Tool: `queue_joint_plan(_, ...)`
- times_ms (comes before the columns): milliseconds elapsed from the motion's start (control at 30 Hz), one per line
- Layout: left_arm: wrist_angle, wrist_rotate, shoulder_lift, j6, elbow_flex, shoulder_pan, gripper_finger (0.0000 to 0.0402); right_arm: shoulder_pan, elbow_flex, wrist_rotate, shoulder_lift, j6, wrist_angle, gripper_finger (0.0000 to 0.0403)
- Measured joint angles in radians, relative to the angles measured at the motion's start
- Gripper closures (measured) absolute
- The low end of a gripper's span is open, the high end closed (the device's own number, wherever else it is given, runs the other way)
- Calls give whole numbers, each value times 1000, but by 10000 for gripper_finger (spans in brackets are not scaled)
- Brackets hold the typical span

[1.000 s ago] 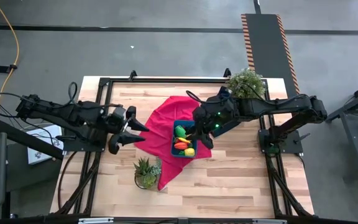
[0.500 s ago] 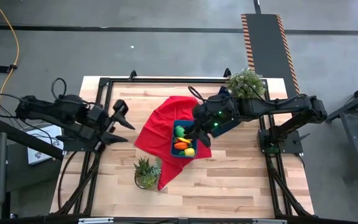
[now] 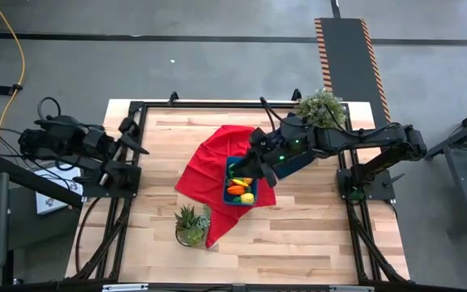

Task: Pick and placing Produce into tupperware
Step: Return to Home Position

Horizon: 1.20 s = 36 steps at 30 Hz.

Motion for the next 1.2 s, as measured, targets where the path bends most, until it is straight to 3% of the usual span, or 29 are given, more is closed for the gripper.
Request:
queue_joint_plan(400,3,50,-76,65,-5,-1,208,19,0,-3,0,66,14,289)
queue_joint_plan(533,167,114,-76,67,-93,-1,208,27,0,2,0,66,16,289)
queue_joint_plan(700,306,117,-77,63,-201,-1,208,28,0,2,0,77,16,289)
queue_joint_plan(967,347,118,-105,65,-261,0,208,33,0,3,0,118,15,289)
queue_joint_plan(1200,399,130,-242,68,-382,0,208,41,0,3,0,118,13,289)
